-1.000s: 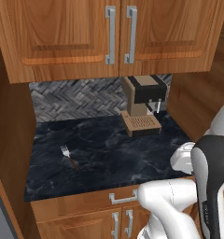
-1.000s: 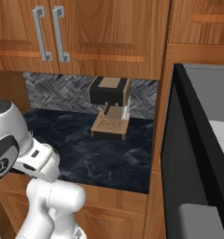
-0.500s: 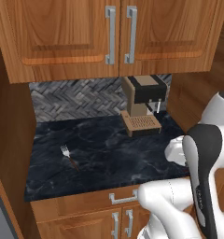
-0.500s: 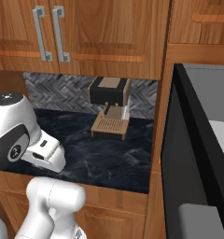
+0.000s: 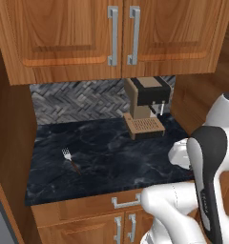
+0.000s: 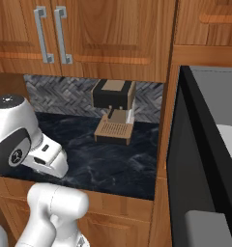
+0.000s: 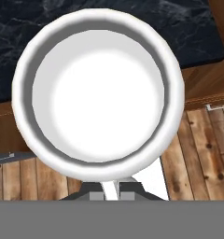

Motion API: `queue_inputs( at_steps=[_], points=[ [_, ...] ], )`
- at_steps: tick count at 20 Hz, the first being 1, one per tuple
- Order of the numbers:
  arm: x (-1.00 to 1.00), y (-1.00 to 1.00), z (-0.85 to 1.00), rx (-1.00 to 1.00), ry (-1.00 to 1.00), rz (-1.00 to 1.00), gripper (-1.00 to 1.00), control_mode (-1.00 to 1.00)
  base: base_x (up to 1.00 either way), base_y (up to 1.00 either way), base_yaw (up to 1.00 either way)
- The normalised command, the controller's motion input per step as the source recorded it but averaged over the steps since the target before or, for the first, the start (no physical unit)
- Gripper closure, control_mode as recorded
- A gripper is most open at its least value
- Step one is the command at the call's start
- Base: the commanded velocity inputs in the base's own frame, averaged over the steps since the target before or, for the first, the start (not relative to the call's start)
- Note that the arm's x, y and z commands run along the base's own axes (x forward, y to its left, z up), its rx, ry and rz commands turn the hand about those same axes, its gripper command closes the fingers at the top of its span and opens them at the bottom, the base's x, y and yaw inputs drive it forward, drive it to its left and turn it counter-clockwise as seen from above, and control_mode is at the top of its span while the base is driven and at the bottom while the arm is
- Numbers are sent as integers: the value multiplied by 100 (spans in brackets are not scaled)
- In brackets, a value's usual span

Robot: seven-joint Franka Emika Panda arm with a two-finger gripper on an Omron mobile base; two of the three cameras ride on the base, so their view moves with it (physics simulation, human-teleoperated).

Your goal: Pick the mug from the counter and place it inside the microwave. Then close the microwave.

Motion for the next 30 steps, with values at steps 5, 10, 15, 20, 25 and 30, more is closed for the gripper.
queue_inputs(
  at_steps=[5,10,15,20,25,30],
  points=[
    [-76,-2,-12,6,0,-21,100,-100,0,0,0],
    [-27,30,-34,0,3,-73,100,-100,0,0,0],
    [66,32,-15,0,1,-38,100,-100,0,0,0],
    [96,-18,-34,1,0,7,100,-100,0,0,0],
    [54,-39,-38,2,-4,38,100,-100,0,0,0],
    [15,-10,-23,0,-10,31,100,-100,0,0,0]
  ],
)
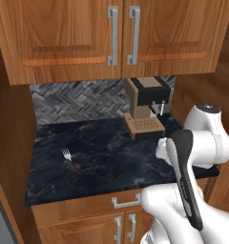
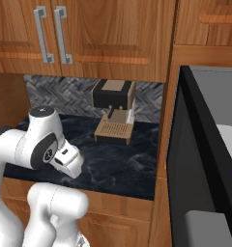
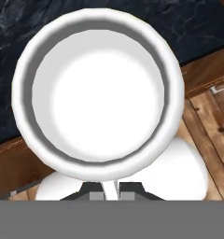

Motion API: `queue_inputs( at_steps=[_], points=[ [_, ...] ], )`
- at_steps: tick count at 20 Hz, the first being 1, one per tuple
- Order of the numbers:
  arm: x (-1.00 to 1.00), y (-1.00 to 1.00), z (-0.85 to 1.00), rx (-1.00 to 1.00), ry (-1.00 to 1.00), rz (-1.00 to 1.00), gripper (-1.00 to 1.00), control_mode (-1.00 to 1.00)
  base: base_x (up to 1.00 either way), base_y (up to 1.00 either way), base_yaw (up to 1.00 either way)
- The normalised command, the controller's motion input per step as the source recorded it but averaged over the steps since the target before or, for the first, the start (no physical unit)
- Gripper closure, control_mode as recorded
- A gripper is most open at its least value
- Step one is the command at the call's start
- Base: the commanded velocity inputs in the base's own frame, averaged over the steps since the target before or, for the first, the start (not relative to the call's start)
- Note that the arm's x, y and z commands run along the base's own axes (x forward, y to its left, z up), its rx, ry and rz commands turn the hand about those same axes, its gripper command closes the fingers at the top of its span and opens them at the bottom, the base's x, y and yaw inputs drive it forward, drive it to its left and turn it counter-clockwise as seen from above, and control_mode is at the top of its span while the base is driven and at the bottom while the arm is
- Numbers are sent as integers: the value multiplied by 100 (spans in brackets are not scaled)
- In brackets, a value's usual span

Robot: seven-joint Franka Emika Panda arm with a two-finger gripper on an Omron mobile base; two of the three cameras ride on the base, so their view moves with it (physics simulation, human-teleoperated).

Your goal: Pick the mug from the counter and place it inside the microwave. Then close the microwave.

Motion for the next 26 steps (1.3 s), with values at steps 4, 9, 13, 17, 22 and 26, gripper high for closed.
queue_inputs(
  at_steps=[4,9,13,17,22,26],
  points=[
    [-1,1,0,0,-1,8,100,-100,0,0,0],
    [0,0,0,0,0,0,100,-100,0,0,0],
    [0,0,0,0,0,0,100,-100,0,0,0],
    [0,0,0,0,0,0,100,-100,0,0,0],
    [0,0,0,0,0,0,100,-100,0,0,0],
    [0,0,0,0,0,0,100,100,-58,0,0]
  ],
)
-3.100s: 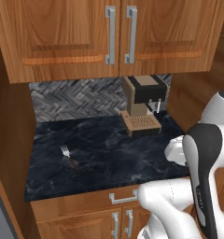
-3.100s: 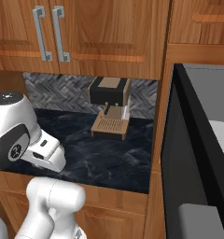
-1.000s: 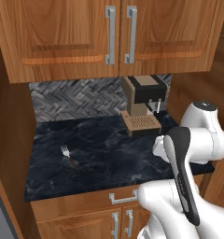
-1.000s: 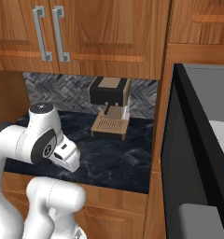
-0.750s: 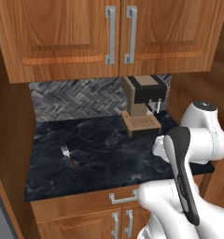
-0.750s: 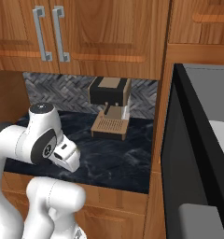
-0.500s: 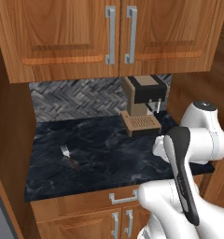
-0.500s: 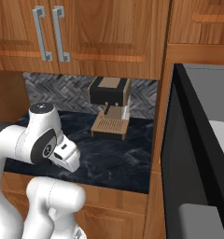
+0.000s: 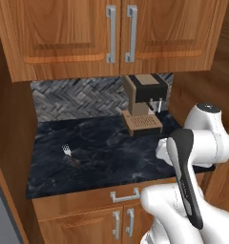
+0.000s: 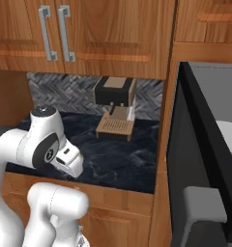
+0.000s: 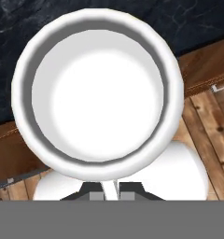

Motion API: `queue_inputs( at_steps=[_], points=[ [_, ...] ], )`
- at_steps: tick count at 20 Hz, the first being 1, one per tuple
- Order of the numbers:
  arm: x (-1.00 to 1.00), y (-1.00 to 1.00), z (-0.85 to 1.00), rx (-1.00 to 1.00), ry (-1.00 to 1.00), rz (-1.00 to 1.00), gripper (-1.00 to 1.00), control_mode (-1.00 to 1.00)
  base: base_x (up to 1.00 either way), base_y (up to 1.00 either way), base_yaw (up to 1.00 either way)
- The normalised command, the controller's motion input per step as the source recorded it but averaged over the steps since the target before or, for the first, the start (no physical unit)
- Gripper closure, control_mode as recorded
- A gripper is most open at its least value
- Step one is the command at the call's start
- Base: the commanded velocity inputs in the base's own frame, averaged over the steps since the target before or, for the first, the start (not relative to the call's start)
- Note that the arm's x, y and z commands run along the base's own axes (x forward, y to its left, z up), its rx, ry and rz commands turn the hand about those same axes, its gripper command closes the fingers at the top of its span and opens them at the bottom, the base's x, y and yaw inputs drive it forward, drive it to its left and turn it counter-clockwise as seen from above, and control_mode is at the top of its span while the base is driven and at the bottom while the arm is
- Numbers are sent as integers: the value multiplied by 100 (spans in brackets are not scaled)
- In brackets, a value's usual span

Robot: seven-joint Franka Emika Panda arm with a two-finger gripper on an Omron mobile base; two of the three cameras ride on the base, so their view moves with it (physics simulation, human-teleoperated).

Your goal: Pick the mug from the counter and place it inside the microwave. Then close the microwave.

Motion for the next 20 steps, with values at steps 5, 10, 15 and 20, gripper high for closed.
queue_inputs(
  at_steps=[5,10,15,20],
  points=[
    [0,0,0,0,0,0,100,100,-72,8,-17],
    [0,0,0,0,0,0,100,100,-25,39,-49],
    [0,0,0,0,0,0,100,100,-32,17,-66],
    [0,0,0,0,0,0,100,100,-23,0,-81]
  ],
)
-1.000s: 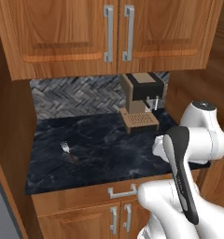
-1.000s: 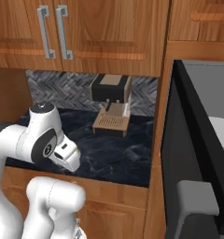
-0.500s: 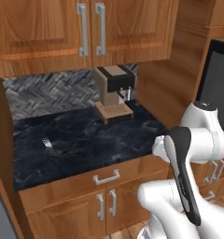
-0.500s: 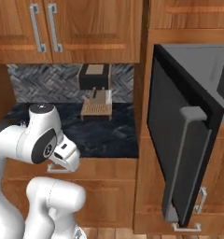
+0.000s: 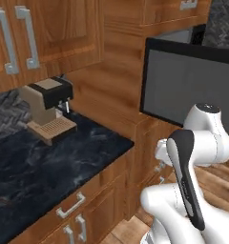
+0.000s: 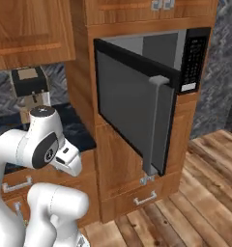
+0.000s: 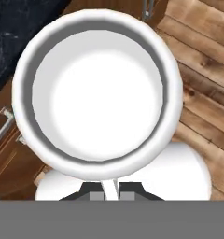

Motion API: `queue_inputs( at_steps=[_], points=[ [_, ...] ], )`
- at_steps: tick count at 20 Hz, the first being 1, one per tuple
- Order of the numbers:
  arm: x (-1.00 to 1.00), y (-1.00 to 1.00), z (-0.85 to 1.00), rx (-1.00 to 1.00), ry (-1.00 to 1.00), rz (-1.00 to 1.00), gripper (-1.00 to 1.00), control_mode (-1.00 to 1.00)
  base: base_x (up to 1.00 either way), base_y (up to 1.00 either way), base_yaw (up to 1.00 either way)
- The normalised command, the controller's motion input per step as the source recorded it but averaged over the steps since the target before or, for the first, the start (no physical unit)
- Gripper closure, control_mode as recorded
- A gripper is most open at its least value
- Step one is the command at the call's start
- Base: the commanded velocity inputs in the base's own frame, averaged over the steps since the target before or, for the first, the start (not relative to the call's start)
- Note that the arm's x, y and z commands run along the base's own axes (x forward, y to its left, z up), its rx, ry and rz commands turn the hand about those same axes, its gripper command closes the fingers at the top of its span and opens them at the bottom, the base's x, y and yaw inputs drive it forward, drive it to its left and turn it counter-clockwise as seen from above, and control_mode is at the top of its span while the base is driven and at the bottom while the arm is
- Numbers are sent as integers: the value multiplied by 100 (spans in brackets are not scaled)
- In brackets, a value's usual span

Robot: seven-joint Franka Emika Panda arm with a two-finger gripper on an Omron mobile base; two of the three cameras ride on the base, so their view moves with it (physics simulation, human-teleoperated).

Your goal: Pick the mug from the counter and place it inside the microwave. Then close the microwave.

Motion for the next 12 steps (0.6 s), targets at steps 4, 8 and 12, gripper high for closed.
queue_inputs(
  at_steps=[4,8,12],
  points=[
    [0,0,0,0,0,0,100,100,-26,0,-83],
    [0,0,0,0,0,0,100,100,-30,0,-78],
    [0,0,0,0,0,0,100,100,-20,-8,-73]
  ],
)
